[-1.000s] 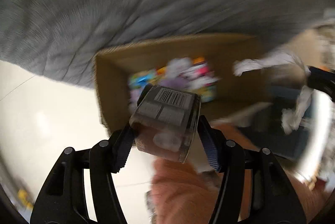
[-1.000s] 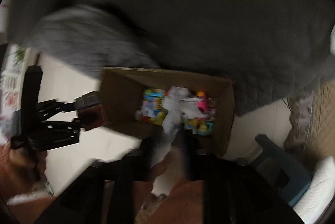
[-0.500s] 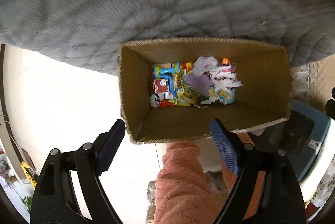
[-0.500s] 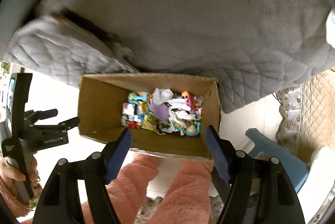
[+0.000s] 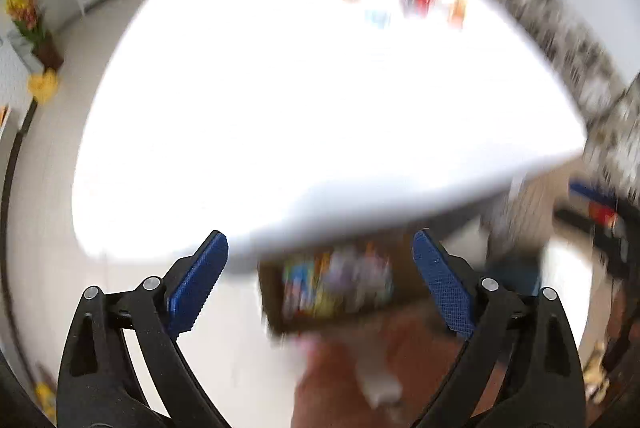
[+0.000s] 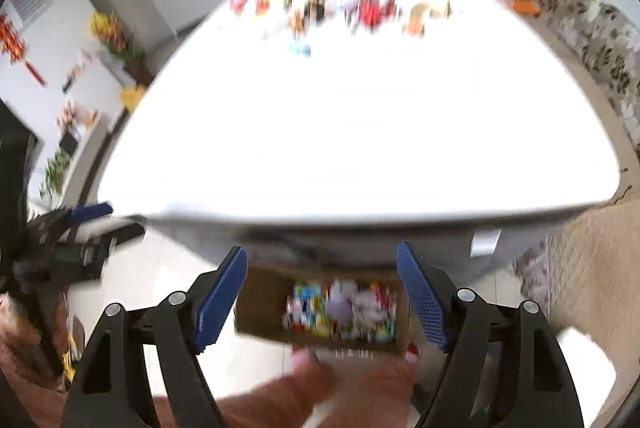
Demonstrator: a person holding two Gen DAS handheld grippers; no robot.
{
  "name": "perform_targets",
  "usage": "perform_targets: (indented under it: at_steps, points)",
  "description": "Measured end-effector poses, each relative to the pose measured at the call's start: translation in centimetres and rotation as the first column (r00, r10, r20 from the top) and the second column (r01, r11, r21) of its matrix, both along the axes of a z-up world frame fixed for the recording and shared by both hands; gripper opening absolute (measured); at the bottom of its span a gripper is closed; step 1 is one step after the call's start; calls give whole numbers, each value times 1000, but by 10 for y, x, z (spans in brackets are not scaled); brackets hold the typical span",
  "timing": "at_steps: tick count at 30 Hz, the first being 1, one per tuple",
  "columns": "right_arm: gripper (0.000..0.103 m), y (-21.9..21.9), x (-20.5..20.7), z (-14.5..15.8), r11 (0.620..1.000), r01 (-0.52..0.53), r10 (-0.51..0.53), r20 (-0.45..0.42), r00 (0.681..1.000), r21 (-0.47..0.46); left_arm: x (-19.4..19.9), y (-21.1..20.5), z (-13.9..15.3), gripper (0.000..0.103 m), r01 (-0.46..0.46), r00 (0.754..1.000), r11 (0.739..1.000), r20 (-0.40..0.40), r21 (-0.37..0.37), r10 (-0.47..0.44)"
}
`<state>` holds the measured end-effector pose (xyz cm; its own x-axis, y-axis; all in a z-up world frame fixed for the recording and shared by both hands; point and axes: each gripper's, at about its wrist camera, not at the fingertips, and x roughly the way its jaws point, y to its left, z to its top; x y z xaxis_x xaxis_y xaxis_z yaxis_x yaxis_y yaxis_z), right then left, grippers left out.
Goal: Collect trash
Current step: 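Grasp the blue shark toy with left tool while right grasps orange rocket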
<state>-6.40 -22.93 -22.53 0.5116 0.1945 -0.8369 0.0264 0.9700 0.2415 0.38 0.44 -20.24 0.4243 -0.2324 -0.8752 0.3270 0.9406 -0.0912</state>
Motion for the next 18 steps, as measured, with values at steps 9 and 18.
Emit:
perform_targets:
  at_steps: [9, 18]
  points:
    - [78, -30, 24, 34, 999, -23, 26, 99, 995, -35, 160, -116, -18, 91, -113, 993, 994, 41, 2, 113]
    - [78, -103, 68, 27, 997, -76, 77, 87, 993, -16, 212, -159, -54, 37, -239, 970, 967, -32, 83, 242]
